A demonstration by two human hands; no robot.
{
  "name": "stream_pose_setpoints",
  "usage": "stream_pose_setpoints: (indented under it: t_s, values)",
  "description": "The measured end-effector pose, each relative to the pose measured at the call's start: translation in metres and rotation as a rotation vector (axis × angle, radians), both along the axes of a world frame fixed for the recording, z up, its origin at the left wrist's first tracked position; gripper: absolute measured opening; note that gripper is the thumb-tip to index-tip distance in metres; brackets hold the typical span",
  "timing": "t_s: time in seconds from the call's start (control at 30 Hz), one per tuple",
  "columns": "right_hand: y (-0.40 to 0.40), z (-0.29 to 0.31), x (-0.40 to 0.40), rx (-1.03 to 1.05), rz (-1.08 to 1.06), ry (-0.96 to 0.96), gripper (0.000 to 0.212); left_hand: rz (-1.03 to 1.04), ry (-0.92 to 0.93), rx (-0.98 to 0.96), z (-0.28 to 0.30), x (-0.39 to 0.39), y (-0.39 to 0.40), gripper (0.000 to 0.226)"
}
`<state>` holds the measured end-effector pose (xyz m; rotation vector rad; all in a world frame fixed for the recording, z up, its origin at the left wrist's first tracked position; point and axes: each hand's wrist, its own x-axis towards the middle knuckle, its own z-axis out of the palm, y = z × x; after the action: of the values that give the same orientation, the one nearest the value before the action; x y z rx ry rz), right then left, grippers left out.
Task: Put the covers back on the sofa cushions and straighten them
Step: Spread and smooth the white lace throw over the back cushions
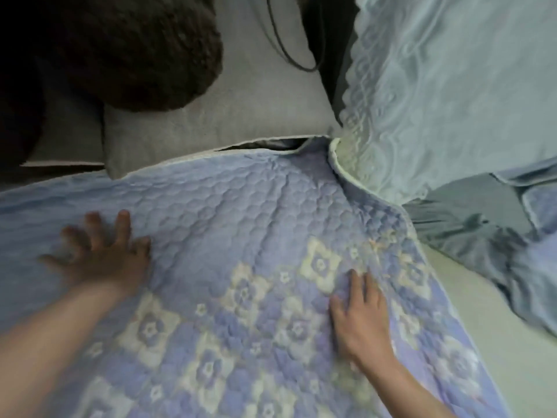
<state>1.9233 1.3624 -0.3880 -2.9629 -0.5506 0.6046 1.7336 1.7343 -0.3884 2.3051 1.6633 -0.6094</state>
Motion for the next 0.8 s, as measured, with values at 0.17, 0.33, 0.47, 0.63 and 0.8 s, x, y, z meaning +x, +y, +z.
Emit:
stream_pose_setpoints:
  t_s: [0.17,0.33,0.47,0.63,0.8]
  values:
    - [-0.068,-0.012,0.039,0.043,-0.141,0.272,0.085,-0.256,-0.194,-0.018,0.008,-0.019,-0.135,0.064]
    - [-0.083,-0.004,0.014,0.105,-0.038,0.018,0.075,-0.341,-0.132,-0.018,-0.022,-0.034,-0.211,0.065]
    - [-0.159,0.006,-0.113,-0.1,0.07,0.096,0.066,-0.443,-0.115,-0.139,-0.001,-0.049,-0.206,0.069]
    - [-0.173,0.014,-0.119,-0.099,-0.286,0.163,0.07,-0.438,-0.165,-0.223,0.046,-0.151,-0.292,0.071]
    - [-0.204,0.0,-0.103,-0.108,-0.165,0.115,0.067,-0.082,0.027,-0.263,0.022,-0.214,-0.343,0.085]
